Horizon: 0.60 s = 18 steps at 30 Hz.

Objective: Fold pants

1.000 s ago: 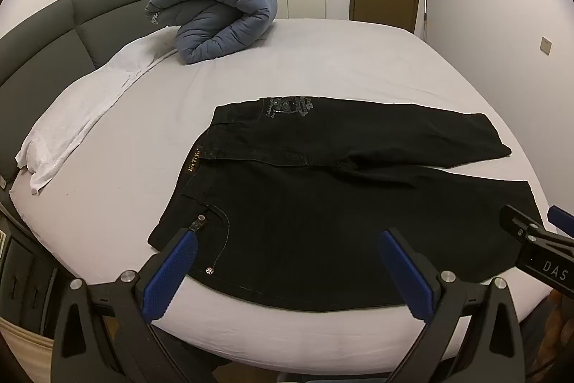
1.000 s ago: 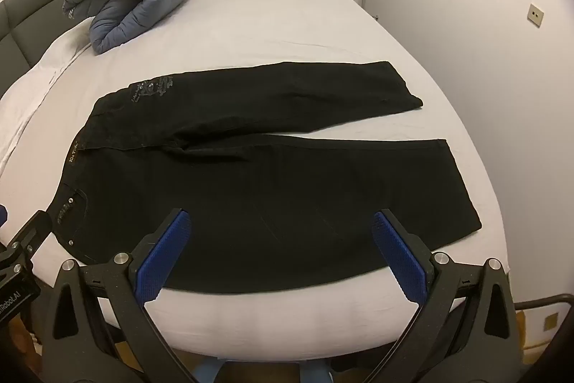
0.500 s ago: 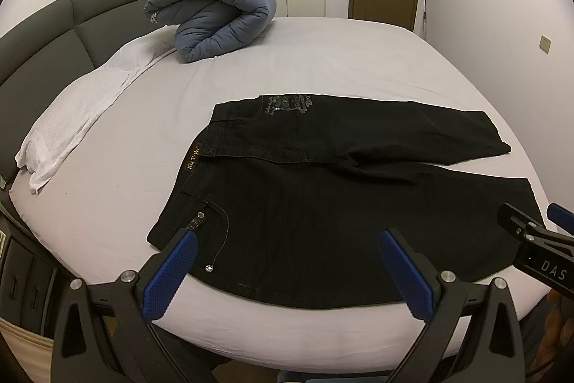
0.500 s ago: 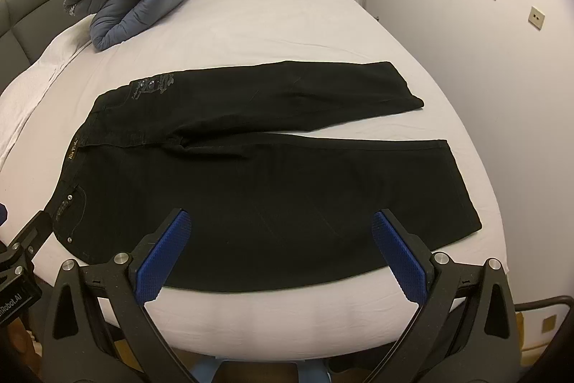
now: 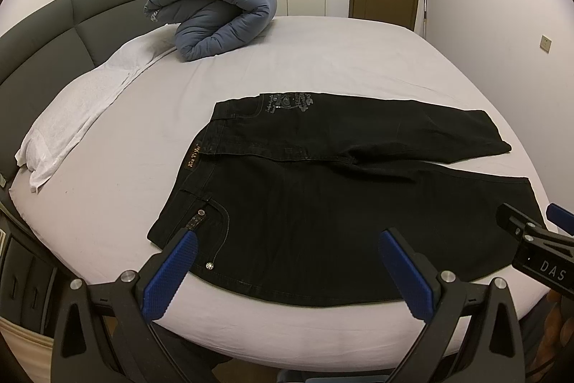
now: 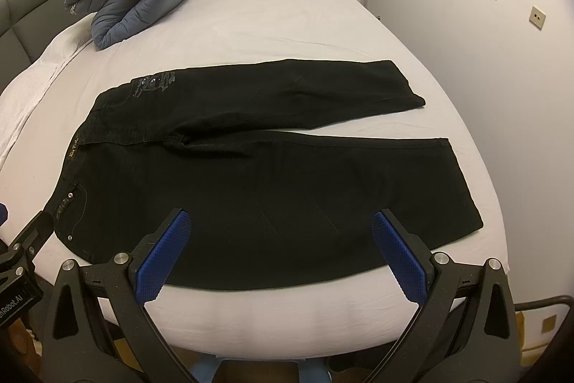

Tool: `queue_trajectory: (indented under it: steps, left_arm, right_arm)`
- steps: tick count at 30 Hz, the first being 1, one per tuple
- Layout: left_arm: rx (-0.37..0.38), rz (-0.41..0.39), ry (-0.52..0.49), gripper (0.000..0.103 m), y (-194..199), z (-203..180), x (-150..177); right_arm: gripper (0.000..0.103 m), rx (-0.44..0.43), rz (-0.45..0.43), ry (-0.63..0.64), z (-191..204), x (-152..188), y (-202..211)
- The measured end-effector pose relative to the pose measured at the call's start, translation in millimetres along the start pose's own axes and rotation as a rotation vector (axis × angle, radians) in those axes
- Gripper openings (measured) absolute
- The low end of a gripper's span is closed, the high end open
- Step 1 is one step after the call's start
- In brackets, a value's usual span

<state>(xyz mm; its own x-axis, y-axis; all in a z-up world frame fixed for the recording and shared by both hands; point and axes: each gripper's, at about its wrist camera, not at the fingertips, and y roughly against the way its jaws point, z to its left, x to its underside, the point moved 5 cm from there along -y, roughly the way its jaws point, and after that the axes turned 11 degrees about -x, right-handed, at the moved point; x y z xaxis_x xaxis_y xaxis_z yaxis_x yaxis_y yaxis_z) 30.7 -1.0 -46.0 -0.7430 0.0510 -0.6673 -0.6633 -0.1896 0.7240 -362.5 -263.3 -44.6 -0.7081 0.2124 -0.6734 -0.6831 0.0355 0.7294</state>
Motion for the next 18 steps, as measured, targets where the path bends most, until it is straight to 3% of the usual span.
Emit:
queue_trajectory:
  steps: [18]
  left_arm:
    - [0.000, 0.001, -0.001, 0.103, 0.0, 0.3, 0.6]
  right_arm:
    - [0.103, -0.002, 0.002, 0.005, 4.1, 4.8, -2.2]
